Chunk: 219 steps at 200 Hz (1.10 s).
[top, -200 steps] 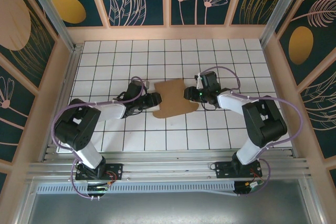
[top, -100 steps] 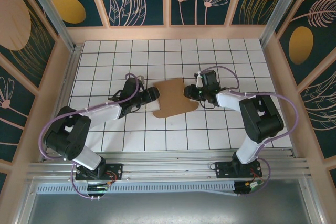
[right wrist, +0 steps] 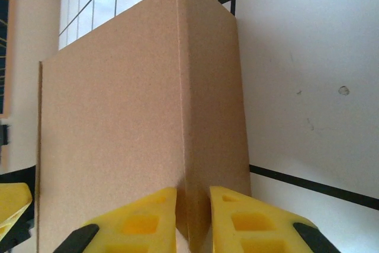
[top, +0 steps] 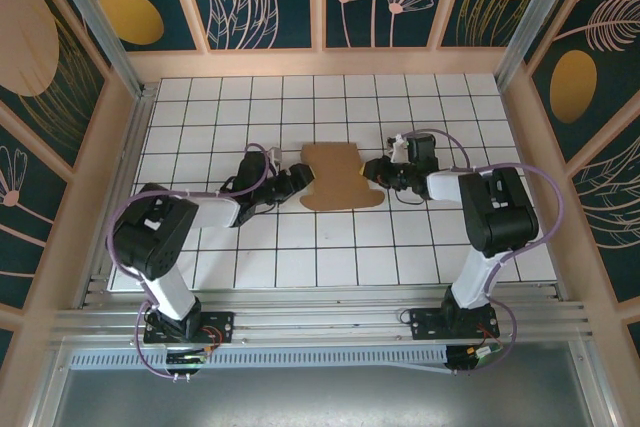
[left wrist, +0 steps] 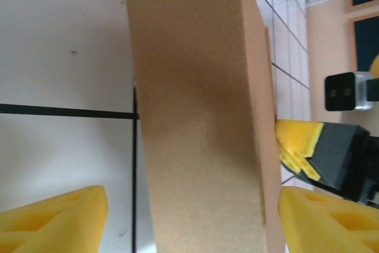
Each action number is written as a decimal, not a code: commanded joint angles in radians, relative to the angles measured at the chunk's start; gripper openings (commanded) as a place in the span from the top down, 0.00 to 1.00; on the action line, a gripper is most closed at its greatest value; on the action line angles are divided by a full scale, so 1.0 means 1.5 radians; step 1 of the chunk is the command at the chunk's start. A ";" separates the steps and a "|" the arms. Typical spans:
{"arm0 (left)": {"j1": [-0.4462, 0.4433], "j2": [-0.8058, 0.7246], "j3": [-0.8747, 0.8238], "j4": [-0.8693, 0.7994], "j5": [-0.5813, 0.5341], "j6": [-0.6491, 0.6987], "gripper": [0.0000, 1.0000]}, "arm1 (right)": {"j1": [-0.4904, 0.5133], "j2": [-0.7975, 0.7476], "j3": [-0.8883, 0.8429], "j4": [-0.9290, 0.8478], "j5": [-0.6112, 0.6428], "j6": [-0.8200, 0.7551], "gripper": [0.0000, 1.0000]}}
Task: Fold the paper box
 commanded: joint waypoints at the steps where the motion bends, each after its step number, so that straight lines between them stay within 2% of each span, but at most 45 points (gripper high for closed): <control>1: 0.004 0.047 -0.011 0.165 0.063 -0.080 0.24 | -0.010 0.046 -0.020 -0.072 0.022 0.002 0.81; 25: 0.004 0.106 -0.003 0.278 0.099 -0.136 0.25 | -0.011 0.053 -0.017 -0.058 -0.002 0.013 0.80; 52: 0.004 0.163 -0.005 0.407 0.114 -0.218 0.37 | -0.011 0.058 -0.010 -0.056 -0.008 0.019 0.79; 78: 0.004 0.156 -0.009 0.405 0.102 -0.229 0.49 | -0.010 0.033 -0.007 -0.063 -0.003 0.018 0.75; 105: 0.004 0.111 -0.006 0.337 0.084 -0.236 0.53 | -0.009 -0.044 0.000 -0.081 0.035 0.001 0.57; 115: 0.004 0.091 -0.003 0.308 0.077 -0.239 0.53 | -0.008 -0.091 -0.004 -0.078 0.072 -0.007 0.46; 131: 0.004 0.061 0.000 0.259 0.066 -0.236 0.53 | 0.005 -0.184 -0.021 -0.059 0.154 -0.048 0.19; 140: 0.004 0.044 0.001 0.228 0.059 -0.232 0.54 | 0.028 -0.244 -0.036 -0.040 0.217 -0.114 0.12; 158: 0.006 0.012 0.002 0.177 0.050 -0.225 0.54 | 0.098 -0.342 -0.077 0.016 0.312 -0.275 0.11; 180: 0.011 -0.023 0.007 0.112 0.046 -0.239 0.56 | 0.208 -0.444 -0.177 0.132 0.330 -0.619 0.11; 190: 0.015 -0.042 0.014 0.076 0.048 -0.248 0.57 | 0.253 -0.470 -0.227 0.186 0.339 -0.758 0.03; 202: 0.019 -0.056 0.021 0.047 0.053 -0.248 0.58 | 0.278 -0.478 -0.265 0.228 0.326 -0.904 0.01; 219: 0.020 -0.072 0.023 0.029 0.049 -0.237 0.55 | 0.292 -0.455 -0.253 0.198 0.315 -1.047 0.01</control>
